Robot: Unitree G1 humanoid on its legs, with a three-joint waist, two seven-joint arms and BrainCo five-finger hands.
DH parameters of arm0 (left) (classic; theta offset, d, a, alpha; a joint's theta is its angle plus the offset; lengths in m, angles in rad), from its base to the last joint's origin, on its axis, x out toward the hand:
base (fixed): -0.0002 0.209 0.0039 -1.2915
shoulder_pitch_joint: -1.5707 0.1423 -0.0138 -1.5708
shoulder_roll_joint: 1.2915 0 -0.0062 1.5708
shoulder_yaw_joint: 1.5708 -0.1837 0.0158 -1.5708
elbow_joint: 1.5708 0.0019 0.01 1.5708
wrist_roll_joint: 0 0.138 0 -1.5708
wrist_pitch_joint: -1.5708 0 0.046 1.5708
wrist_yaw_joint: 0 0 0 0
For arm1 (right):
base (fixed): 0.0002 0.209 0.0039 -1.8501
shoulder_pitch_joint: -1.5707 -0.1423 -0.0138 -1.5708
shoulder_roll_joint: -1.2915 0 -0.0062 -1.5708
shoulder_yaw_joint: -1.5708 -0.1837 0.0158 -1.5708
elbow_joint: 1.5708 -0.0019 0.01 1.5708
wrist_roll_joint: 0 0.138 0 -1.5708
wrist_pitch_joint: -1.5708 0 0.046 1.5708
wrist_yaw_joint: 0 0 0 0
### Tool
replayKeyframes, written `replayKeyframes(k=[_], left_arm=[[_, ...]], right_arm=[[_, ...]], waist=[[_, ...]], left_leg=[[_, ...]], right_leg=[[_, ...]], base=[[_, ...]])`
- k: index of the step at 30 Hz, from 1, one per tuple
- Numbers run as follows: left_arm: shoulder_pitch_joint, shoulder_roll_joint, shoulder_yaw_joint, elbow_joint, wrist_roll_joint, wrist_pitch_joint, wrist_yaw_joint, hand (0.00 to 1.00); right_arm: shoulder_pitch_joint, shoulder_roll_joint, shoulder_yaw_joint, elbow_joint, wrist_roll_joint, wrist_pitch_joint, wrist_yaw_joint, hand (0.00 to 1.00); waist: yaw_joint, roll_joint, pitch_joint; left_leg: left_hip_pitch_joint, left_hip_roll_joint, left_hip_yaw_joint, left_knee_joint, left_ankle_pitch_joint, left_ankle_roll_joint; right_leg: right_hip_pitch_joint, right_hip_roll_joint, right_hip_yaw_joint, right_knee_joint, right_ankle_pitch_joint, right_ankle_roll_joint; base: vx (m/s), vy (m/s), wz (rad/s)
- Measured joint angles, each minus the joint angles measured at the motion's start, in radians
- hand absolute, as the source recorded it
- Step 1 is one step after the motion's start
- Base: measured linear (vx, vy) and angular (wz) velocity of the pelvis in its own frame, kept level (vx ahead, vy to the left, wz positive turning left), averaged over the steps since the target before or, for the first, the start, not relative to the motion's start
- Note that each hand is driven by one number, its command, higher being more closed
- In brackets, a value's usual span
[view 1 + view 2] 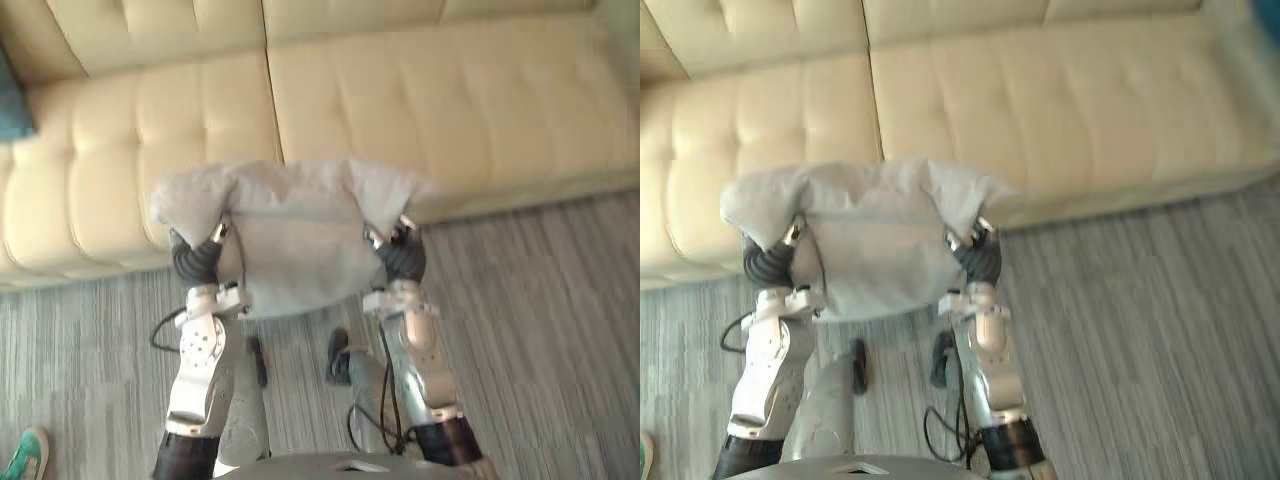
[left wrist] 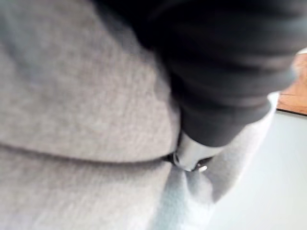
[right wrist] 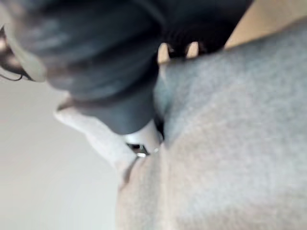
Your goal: Pick up cushions and gather them together orderly.
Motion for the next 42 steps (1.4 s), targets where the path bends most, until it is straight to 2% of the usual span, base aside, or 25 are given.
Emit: replayKeyframes(k=[1,5,10,12,15,17,19,21,23,24,25,27,28,30,31,32,33,34,35,36,37,38,39,40,42], left_arm=[[0.04,0.0,-0.005,0.001,0.0,0.0,-0.029,1.0],[0.095,0.0,-0.006,0.054,-0.003,-0.001,-0.104,1.0],[0.118,0.0,-0.008,0.151,-0.009,0.01,-0.184,1.0],[0.128,0.0,-0.008,0.182,-0.011,0.025,-0.205,1.0],[0.152,0.0,0.001,0.182,-0.011,0.03,-0.208,1.0],[0.157,0.0,0.007,0.182,-0.011,0.036,-0.208,1.0],[0.156,0.0,0.025,0.182,-0.011,0.036,-0.215,1.0],[0.151,0.002,0.034,0.182,-0.012,0.036,-0.228,1.0],[0.151,0.016,0.034,0.182,-0.012,0.036,-0.232,1.0],[0.151,0.035,0.033,0.182,-0.011,0.036,-0.233,1.0],[0.151,0.052,0.039,0.182,-0.011,0.035,-0.232,1.0],[0.151,0.069,0.046,0.182,-0.011,0.034,-0.23,1.0],[0.149,0.071,0.046,0.182,-0.011,0.034,-0.229,1.0],[0.144,0.071,0.045,0.183,-0.011,0.032,-0.228,1.0],[0.128,0.074,0.044,0.183,-0.011,0.029,-0.228,1.0],[0.122,0.072,0.041,0.186,-0.011,0.03,-0.228,1.0],[0.124,0.064,0.038,0.186,-0.011,0.03,-0.227,1.0],[0.123,0.053,0.032,0.186,-0.011,0.028,-0.227,1.0],[0.122,0.034,0.025,0.186,-0.011,0.022,-0.227,1.0],[0.116,0.017,0.013,0.186,-0.013,0.021,-0.228,1.0],[0.115,0.01,0.01,0.186,-0.013,0.021,-0.228,1.0],[0.121,-0.008,-0.011,0.193,-0.028,0.022,-0.232,1.0],[0.128,-0.013,-0.017,0.194,-0.036,0.022,-0.236,1.0],[0.141,-0.021,-0.029,0.194,-0.043,0.022,-0.241,1.0],[0.134,-0.033,-0.041,0.194,-0.046,0.022,-0.252,1.0]], right_arm=[[0.043,0.0,-0.003,0.0,-0.003,0.002,0.018,1.0],[0.089,0.0,-0.039,0.006,-0.044,0.02,0.049,1.0],[0.087,-0.001,-0.099,0.083,-0.044,0.031,0.092,1.0],[0.087,-0.001,-0.118,0.134,-0.043,0.036,0.106,1.0],[0.084,-0.001,-0.116,0.162,-0.043,0.037,0.123,1.0],[0.082,-0.002,-0.115,0.166,-0.043,0.049,0.126,1.0],[0.056,-0.002,-0.113,0.177,-0.043,0.052,0.145,1.0],[0.028,-0.004,-0.116,0.184,-0.044,0.052,0.147,1.0],[0.026,-0.005,-0.116,0.187,-0.057,0.052,0.147,1.0],[0.02,-0.005,-0.116,0.205,-0.066,0.051,0.147,1.0],[0.018,-0.004,-0.113,0.213,-0.066,0.052,0.147,1.0],[0.003,-0.001,-0.112,0.222,-0.074,0.052,0.15,1.0],[-0.016,-0.002,-0.114,0.24,-0.073,0.052,0.151,1.0],[-0.046,-0.005,-0.119,0.26,-0.073,0.053,0.147,1.0],[-0.06,-0.005,-0.125,0.258,-0.073,0.053,0.146,1.0],[-0.066,-0.011,-0.127,0.258,-0.074,0.054,0.144,1.0],[-0.066,-0.018,-0.128,0.255,-0.073,0.054,0.144,1.0],[-0.063,-0.023,-0.128,0.244,-0.073,0.054,0.144,1.0],[-0.06,-0.04,-0.125,0.228,-0.073,0.054,0.144,1.0],[-0.053,-0.044,-0.133,0.201,-0.072,0.055,0.141,1.0],[-0.046,-0.045,-0.137,0.187,-0.069,0.055,0.141,1.0],[0.004,-0.046,-0.154,0.115,-0.055,0.055,0.14,1.0],[0.025,-0.051,-0.156,0.087,-0.039,0.055,0.14,1.0],[0.045,-0.07,-0.153,0.04,-0.023,0.05,0.14,1.0],[0.047,-0.094,-0.161,0.003,-0.02,0.042,0.135,1.0]], waist=[[0.0,-0.001,-0.045],[-0.003,0.0,-0.138],[-0.012,-0.004,-0.165],[-0.03,-0.009,-0.174],[-0.029,-0.009,-0.174],[-0.027,-0.009,-0.174],[-0.02,-0.009,-0.166],[-0.033,-0.008,-0.125],[-0.043,-0.012,-0.104],[-0.045,-0.009,-0.092],[-0.043,-0.023,-0.087],[-0.041,-0.032,-0.078],[-0.042,-0.03,-0.068],[-0.05,-0.037,-0.068],[-0.059,-0.053,-0.058],[-0.066,-0.054,-0.052],[-0.065,-0.038,-0.054],[-0.065,-0.01,-0.059],[-0.065,0.026,-0.075],[-0.069,0.038,-0.079],[-0.073,0.039,-0.078],[-0.09,0.041,-0.077],[-0.092,0.04,-0.078],[-0.084,0.042,-0.079],[-0.071,0.055,-0.084]], left_leg=[[0.067,0.0,0.012,-0.054,0.009,0.001],[0.206,-0.012,0.047,-0.206,0.053,0.004],[0.307,-0.017,0.082,-0.292,0.068,0.006],[0.321,-0.031,0.094,-0.307,0.069,0.011],[0.321,-0.043,0.122,-0.303,0.063,0.024],[0.318,-0.052,0.13,-0.287,0.051,0.04],[0.299,-0.064,0.128,-0.249,0.019,0.063],[0.291,-0.077,0.12,-0.211,-0.003,0.075],[0.29,-0.085,0.101,-0.202,-0.005,0.087],[0.294,-0.086,0.085,-0.203,0.0,0.099],[0.286,-0.086,0.061,-0.204,0.005,0.108],[0.274,-0.085,0.025,-0.207,0.006,0.109],[0.277,-0.082,0.012,-0.219,0.006,0.109],[0.29,-0.086,-0.01,-0.274,0.006,0.108],[0.3,-0.1,-0.038,-0.283,-0.003,0.092],[0.315,-0.101,-0.071,-0.275,-0.015,0.042],[0.32,-0.09,-0.091,-0.273,-0.022,0.03],[0.323,-0.06,-0.105,-0.273,-0.027,0.022],[0.322,-0.01,-0.111,-0.266,-0.038,0.005],[0.294,0.024,-0.121,-0.194,-0.032,0.003],[0.278,0.033,-0.121,-0.152,-0.028,0.004],[0.215,0.055,-0.115,0.031,0.015,0.011],[0.194,0.061,-0.105,0.105,0.052,0.014],[0.158,0.076,-0.069,0.211,0.128,0.016],[0.102,0.09,-0.011,0.341,0.143,0.032]], right_leg=[[0.064,0.008,0.002,-0.057,0.014,0.006],[0.194,0.027,0.016,-0.224,0.075,0.014],[0.316,0.051,0.061,-0.395,0.163,0.023],[0.346,0.052,0.079,-0.464,0.204,0.028],[0.346,0.046,0.116,-0.495,0.237,0.032],[0.332,0.035,0.123,-0.475,0.237,0.034],[0.26,0.02,0.14,-0.353,0.215,0.044],[0.18,-0.007,0.113,-0.158,0.191,0.05],[0.154,-0.029,0.086,-0.077,0.19,0.046],[0.126,-0.046,0.073,-0.026,0.181,0.031],[0.116,-0.052,0.049,-0.02,0.156,0.021],[0.111,-0.052,0.03,-0.075,0.099,0.018],[0.109,-0.048,0.036,-0.127,0.101,0.02],[0.1,-0.053,0.081,-0.316,0.16,0.061],[0.095,-0.068,0.095,-0.35,0.154,0.06],[0.085,-0.071,0.089,-0.322,0.2,0.059],[0.076,-0.056,0.087,-0.292,0.21,0.057],[0.063,-0.03,0.081,-0.26,0.209,0.054],[0.046,0.018,0.057,-0.237,0.184,0.019],[0.049,0.057,0.042,-0.23,0.152,-0.012],[0.056,0.064,0.036,-0.23,0.145,-0.021],[0.106,0.07,0.006,-0.22,0.131,-0.046],[0.131,0.07,0.0,-0.215,0.12,-0.057],[0.171,0.069,0.0,-0.221,0.105,-0.078],[0.22,0.062,0.009,-0.266,0.1,-0.085]], base=[[0.19,0.023,-0.09],[0.2,0.038,-0.15],[0.08,0.047,-0.26],[0.01,0.072,-0.18],[-0.04,0.066,-0.28],[-0.09,0.092,-0.25],[-0.14,0.112,-0.35],[-0.25,0.124,-0.03],[-0.16,0.071,0.33],[-0.07,0.025,0.54],[0.0,-0.008,0.48],[0.06,-0.133,0.47],[0.13,-0.232,0.4],[0.14,-0.197,0.36],[0.22,-0.328,0.49],[0.24,-0.346,0.32],[0.3,-0.362,0.0],[0.32,-0.264,-0.28],[0.51,-0.336,-0.33],[0.38,-0.226,-0.27],[0.5,-0.242,0.09],[0.35,-0.144,0.25],[0.59,-0.235,0.16],[0.39,-0.141,-0.11],[0.36,-0.079,-0.22]])
